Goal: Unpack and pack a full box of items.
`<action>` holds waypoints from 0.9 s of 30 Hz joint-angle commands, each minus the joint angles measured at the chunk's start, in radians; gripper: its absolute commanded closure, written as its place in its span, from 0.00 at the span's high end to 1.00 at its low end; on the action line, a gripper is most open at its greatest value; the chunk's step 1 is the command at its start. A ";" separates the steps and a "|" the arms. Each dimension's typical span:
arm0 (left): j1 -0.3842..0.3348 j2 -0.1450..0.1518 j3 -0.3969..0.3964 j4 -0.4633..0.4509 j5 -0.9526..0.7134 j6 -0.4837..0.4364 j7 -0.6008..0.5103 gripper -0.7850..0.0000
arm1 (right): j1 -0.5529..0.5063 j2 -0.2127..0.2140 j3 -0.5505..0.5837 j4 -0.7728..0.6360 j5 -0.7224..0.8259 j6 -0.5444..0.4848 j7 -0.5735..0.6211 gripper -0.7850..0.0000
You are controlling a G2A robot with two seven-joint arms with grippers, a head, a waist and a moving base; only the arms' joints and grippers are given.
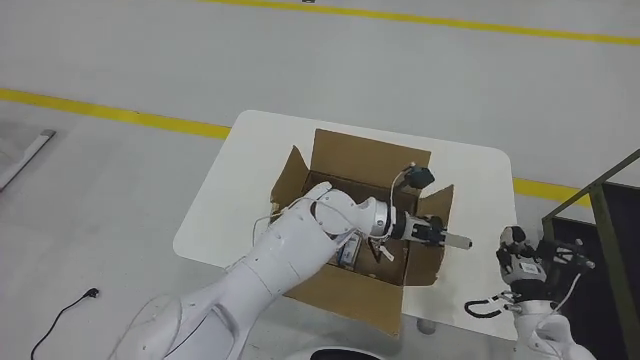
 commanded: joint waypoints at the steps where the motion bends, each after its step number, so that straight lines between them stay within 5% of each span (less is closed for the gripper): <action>1: -0.018 -0.026 0.034 0.043 0.024 -0.011 0.000 1.00 | -0.009 -0.003 0.031 -0.017 0.086 0.006 0.006 0.00; 7: -0.064 -0.093 0.107 0.161 0.097 -0.042 -0.011 1.00 | -0.033 -0.008 0.096 -0.054 0.224 -0.013 0.039 0.00; 15: -0.085 -0.158 0.147 0.274 0.149 -0.050 0.004 1.00 | -0.036 -0.011 0.093 -0.053 0.206 -0.027 0.078 0.00; 27: -0.137 -0.196 0.126 0.384 0.177 -0.078 0.043 1.00 | 0.022 -0.009 0.044 -0.031 0.151 -0.096 0.154 0.00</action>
